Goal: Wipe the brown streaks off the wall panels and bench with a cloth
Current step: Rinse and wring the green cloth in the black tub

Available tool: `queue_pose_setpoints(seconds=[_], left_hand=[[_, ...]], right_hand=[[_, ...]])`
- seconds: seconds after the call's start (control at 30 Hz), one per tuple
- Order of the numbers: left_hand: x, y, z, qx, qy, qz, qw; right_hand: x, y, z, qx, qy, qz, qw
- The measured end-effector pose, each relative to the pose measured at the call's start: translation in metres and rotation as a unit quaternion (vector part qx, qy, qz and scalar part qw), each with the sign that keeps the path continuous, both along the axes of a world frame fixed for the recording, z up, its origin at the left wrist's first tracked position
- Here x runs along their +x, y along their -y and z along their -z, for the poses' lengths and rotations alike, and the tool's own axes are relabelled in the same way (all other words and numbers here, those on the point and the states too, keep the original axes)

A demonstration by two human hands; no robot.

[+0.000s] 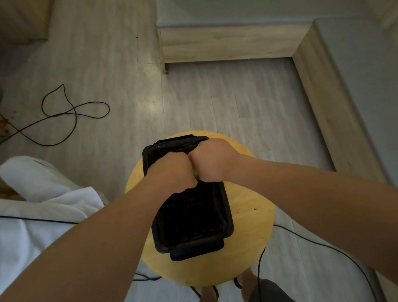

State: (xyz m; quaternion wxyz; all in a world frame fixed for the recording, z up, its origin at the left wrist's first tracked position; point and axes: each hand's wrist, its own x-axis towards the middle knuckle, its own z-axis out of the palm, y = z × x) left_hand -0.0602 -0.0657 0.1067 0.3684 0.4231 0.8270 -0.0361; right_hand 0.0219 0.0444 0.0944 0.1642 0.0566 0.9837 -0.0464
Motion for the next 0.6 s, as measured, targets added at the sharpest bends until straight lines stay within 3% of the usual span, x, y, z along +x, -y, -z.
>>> queue_pose_setpoints(seconds=[0.17, 0.33, 0.43, 0.6], left_hand=[[-0.002, 0.011, 0.002, 0.068, -0.202, 0.060, 0.975], [-0.001, 0.022, 0.008, 0.103, -0.274, 0.144, 0.945], [0.000, 0.023, 0.012, 0.111, -0.241, 0.102, 0.959], [-0.013, 0.016, 0.019, 0.035, -0.043, -0.064, 0.996]], right_hand=[[-0.018, 0.002, 0.000, -0.099, 0.076, 0.032, 0.992], [-0.018, 0.002, -0.002, -0.189, 0.172, 0.051, 0.965], [-0.013, 0.001, 0.005, -0.223, 0.138, 0.092, 0.961], [0.005, -0.012, 0.014, -0.258, 0.042, 0.129, 0.956]])
